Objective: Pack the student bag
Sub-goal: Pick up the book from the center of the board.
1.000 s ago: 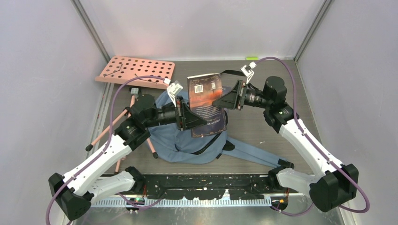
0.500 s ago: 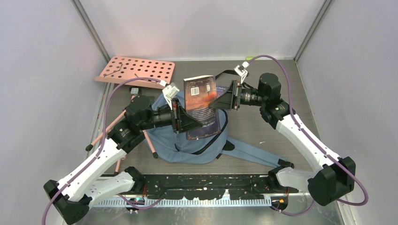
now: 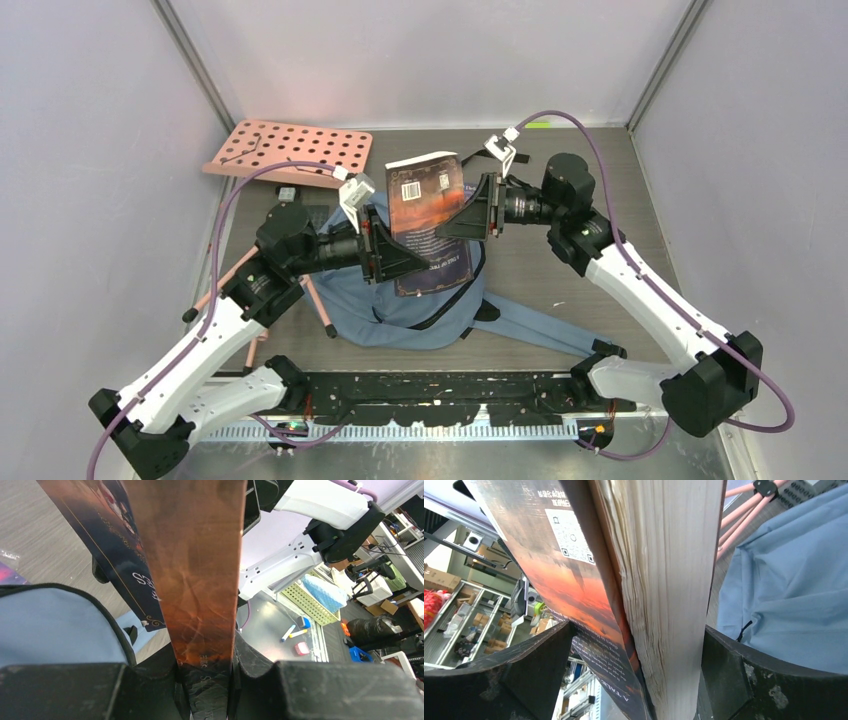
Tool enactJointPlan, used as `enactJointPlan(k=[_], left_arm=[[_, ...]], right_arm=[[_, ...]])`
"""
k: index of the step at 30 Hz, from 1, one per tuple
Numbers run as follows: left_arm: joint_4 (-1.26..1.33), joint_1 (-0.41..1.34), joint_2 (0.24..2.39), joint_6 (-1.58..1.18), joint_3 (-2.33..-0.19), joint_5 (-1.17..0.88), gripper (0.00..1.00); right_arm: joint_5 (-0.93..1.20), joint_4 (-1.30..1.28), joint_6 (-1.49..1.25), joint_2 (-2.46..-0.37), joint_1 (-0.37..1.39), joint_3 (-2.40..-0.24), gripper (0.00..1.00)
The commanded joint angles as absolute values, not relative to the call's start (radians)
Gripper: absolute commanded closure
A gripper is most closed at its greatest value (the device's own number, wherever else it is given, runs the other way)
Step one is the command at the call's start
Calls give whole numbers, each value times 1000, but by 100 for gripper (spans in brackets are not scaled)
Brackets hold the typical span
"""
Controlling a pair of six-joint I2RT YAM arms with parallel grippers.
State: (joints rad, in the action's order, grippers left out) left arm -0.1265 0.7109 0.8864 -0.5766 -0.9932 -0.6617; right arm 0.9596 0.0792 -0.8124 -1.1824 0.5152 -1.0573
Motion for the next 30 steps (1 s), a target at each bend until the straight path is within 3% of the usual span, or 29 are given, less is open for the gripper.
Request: enactJointPlan(k=[1, 6, 11, 13, 16, 18, 24, 30], left_arm=[[259, 728, 882, -572, -1087, -712, 100], [252, 728, 882, -566, -1085, -714, 100], [209, 727, 876, -538, -1072, -696, 100], [208, 727, 869, -531, -1068, -684, 100], [219, 727, 871, -541, -1089, -686, 100], [145, 728, 863, -501, -1135, -652, 100], [-157, 727, 843, -355, -1262, -513, 100], [-147, 727, 830, -369, -1303, -548, 100]], right_arm=[[908, 53, -737, -1182, 587, -1074, 2], [928, 131, -803, -1199, 594, -1049, 5], [918, 190, -834, -1173, 600, -1044, 25], [890, 159, -806, -1144, 600, -1039, 21], [789, 69, -709, -1114, 599, -1021, 5], [701, -16, -647, -1091, 592, -1009, 1], [673, -36, -620, -1013, 481, -969, 0], [815, 27, -652, -982, 362, -942, 0]])
